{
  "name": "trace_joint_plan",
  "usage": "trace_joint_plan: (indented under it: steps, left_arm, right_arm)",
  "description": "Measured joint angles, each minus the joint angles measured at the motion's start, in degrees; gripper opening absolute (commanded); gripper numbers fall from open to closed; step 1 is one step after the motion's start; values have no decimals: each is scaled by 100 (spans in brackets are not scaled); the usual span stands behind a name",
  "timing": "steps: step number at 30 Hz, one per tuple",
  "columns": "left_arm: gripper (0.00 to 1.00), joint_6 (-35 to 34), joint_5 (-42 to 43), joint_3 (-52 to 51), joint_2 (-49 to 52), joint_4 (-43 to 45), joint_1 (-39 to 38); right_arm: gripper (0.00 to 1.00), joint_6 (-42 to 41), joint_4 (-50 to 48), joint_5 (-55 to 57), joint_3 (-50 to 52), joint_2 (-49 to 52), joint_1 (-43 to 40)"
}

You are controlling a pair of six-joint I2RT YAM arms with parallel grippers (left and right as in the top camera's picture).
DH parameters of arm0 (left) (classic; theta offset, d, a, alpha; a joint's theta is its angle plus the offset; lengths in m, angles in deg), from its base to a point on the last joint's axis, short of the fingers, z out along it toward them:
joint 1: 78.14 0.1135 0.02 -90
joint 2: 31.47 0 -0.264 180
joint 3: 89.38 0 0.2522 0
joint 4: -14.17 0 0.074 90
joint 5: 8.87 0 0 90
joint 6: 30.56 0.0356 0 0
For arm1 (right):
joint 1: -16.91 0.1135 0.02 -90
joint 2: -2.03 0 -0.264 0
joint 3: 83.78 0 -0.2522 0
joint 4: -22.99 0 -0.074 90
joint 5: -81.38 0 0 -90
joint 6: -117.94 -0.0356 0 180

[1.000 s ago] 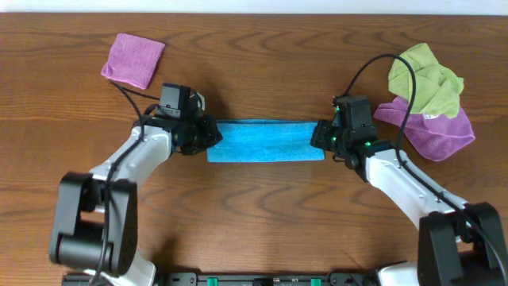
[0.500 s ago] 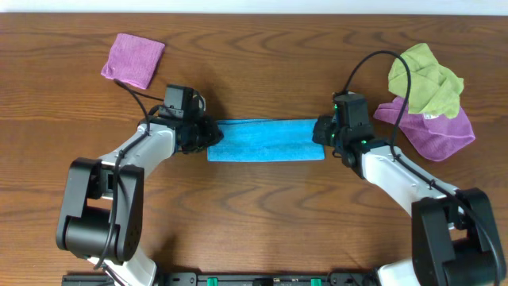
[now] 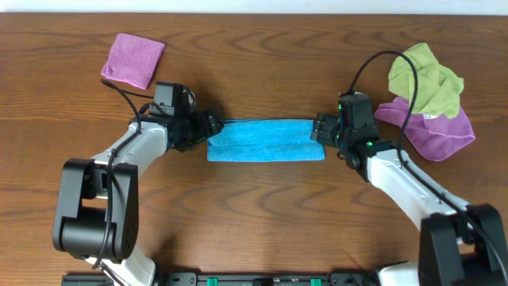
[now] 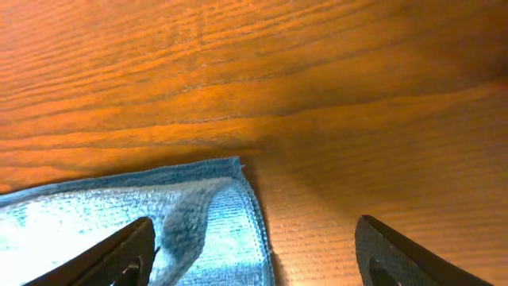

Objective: Fold the cloth
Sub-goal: 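Stretch the blue cloth between both grippers and fold it lengthwise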

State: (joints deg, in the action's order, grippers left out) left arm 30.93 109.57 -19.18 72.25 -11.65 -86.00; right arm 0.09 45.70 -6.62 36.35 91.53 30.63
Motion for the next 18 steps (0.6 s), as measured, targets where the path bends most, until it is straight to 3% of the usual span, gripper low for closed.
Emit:
trace_joint_plan:
  steps: [4, 6, 18]
  left_arm:
    - [18, -59, 332, 214, -116, 7, -7]
    - [6, -127, 428, 273, -225, 20, -20]
    - [6, -168, 317, 306, -356, -232, -612]
  right_arm:
    - [85, -142, 271, -61, 0, -74, 0]
    - [86, -262, 382, -125, 0, -74, 0]
    - [90, -627, 619, -448, 0, -74, 0]
